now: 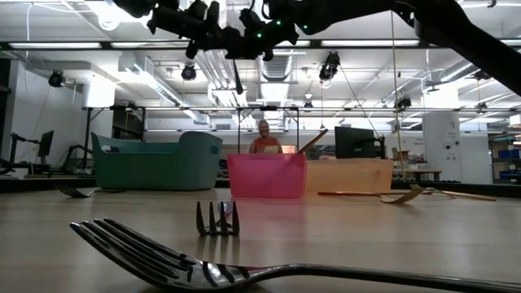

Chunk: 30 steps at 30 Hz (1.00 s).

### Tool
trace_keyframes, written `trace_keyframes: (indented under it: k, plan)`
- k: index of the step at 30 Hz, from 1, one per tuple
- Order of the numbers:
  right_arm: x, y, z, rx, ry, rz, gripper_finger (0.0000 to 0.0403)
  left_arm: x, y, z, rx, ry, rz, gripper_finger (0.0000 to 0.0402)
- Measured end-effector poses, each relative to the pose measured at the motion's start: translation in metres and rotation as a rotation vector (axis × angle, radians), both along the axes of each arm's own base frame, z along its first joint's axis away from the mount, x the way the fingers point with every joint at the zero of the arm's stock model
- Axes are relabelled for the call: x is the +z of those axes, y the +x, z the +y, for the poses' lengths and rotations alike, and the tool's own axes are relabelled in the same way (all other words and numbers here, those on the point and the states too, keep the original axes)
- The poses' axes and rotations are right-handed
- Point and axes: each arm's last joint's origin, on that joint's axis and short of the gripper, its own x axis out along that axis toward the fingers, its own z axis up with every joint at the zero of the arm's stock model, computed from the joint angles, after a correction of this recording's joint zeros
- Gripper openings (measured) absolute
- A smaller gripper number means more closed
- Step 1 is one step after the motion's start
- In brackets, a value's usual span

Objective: Sort silverware by color (type)
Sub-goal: Put the blue fork into the green bin

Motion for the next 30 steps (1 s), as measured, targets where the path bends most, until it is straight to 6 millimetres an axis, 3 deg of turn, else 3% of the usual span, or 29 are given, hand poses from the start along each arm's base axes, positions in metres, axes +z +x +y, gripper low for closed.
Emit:
trace_keyframes:
  k: [3,23,30]
  plan:
    - [0.000,0.000,0.000,-0.002,0.008,-0.005,0.0009,0.000,0.000,-0.001,-0.004,-0.005,-0.003,0.0012]
    - [-0.007,0.003,0.001,0.025,0.063,0.004,0.0022,0.011,-0.008,-0.012,-0.057,-0.024,-0.024,0.0002]
    - [-0.007,0.004,0.004,0.070,0.140,-0.034,0.0023,0.027,-0.033,-0.026,-0.025,0.119,0.065,0.0001]
